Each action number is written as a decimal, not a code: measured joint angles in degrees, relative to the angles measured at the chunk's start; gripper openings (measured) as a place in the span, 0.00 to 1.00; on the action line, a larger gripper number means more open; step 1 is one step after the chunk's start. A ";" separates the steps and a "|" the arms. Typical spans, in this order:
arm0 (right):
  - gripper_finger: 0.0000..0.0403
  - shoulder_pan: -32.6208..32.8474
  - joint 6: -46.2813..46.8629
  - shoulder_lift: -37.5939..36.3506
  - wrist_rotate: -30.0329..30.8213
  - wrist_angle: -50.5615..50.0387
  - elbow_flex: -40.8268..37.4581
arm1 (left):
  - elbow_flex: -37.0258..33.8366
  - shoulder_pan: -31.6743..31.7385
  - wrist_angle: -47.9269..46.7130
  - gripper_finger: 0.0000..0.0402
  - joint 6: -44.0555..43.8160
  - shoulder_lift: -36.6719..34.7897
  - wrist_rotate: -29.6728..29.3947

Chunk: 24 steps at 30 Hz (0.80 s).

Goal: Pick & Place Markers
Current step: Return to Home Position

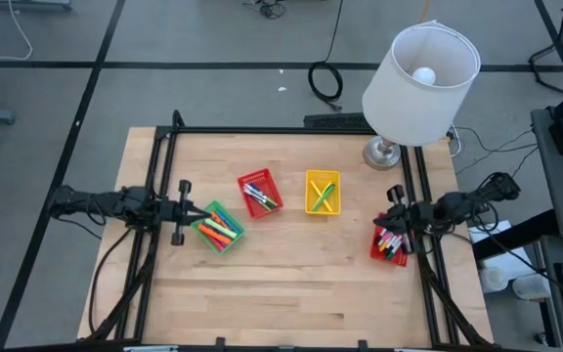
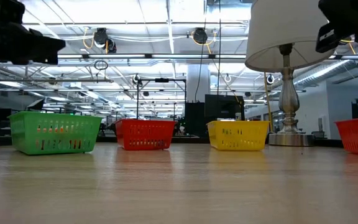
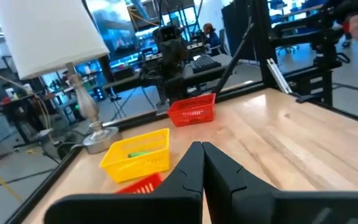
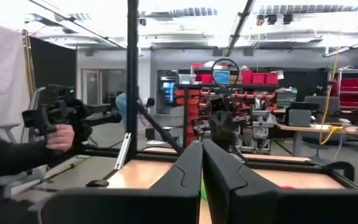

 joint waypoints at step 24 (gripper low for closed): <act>0.00 -14.21 5.51 -0.16 -4.60 -6.44 -0.17 | -0.06 7.84 -0.02 0.00 -5.36 1.64 5.06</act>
